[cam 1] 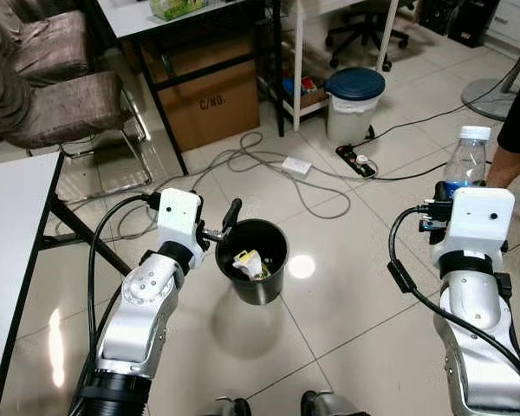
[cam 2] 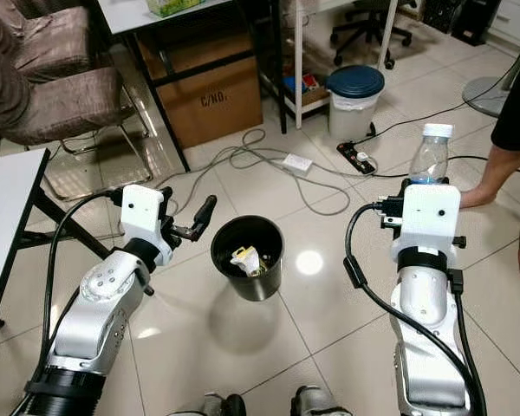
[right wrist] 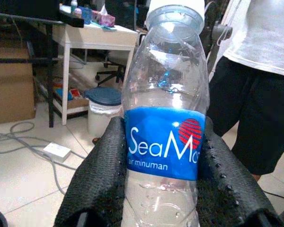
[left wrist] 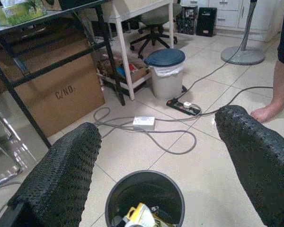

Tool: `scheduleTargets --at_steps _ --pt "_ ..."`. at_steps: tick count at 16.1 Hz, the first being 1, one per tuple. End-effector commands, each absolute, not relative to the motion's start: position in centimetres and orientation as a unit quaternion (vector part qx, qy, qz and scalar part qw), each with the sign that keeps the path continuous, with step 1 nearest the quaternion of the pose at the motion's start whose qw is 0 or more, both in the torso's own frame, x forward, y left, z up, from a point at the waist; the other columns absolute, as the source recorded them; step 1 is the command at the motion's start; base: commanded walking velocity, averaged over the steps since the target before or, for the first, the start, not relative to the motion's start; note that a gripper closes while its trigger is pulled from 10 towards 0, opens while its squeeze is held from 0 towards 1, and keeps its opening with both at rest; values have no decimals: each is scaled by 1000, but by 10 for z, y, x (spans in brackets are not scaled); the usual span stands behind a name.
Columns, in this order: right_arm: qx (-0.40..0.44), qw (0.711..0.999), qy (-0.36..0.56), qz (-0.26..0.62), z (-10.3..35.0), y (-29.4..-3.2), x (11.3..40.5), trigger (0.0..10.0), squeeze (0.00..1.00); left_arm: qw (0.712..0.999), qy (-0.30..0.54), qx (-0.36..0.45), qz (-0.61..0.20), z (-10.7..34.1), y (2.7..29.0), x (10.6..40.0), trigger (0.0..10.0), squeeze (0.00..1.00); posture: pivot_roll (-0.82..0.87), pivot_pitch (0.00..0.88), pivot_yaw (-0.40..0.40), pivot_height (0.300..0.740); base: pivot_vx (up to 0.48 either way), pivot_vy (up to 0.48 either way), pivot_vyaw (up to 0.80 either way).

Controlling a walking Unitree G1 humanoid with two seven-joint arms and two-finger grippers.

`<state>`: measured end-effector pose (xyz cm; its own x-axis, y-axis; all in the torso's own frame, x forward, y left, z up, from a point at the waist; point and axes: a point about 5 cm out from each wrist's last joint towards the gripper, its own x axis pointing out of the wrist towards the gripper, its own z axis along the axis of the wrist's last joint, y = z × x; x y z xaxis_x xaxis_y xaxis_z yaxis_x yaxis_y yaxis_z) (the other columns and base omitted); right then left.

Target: Picking trash to rubbish bin

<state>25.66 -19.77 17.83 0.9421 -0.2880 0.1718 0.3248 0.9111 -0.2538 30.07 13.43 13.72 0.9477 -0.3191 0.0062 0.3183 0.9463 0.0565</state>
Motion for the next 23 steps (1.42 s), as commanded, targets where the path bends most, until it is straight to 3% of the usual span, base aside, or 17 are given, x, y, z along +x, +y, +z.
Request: scheduleTargets --at_steps 1,5,17,23 --pt "-146 975 -74 -150 182 -194 254 10000 0 987 -8 33 -155 138 137 299 10000 0 -116 161 103 740 0 0 800" --pt "-141 977 -73 -145 181 -193 255 10000 0 988 -6 33 -152 137 137 298 10000 0 -116 164 100 740 0 0 731" --pt "-137 978 -67 -144 177 -193 256 10000 0 987 -8 36 -154 137 136 302 10000 0 -114 153 103 740 0 0 0" --pt "-134 979 -69 -141 177 -192 257 10000 0 987 -11 41 -154 138 135 303 10000 0 -113 147 101 740 415 0 0"
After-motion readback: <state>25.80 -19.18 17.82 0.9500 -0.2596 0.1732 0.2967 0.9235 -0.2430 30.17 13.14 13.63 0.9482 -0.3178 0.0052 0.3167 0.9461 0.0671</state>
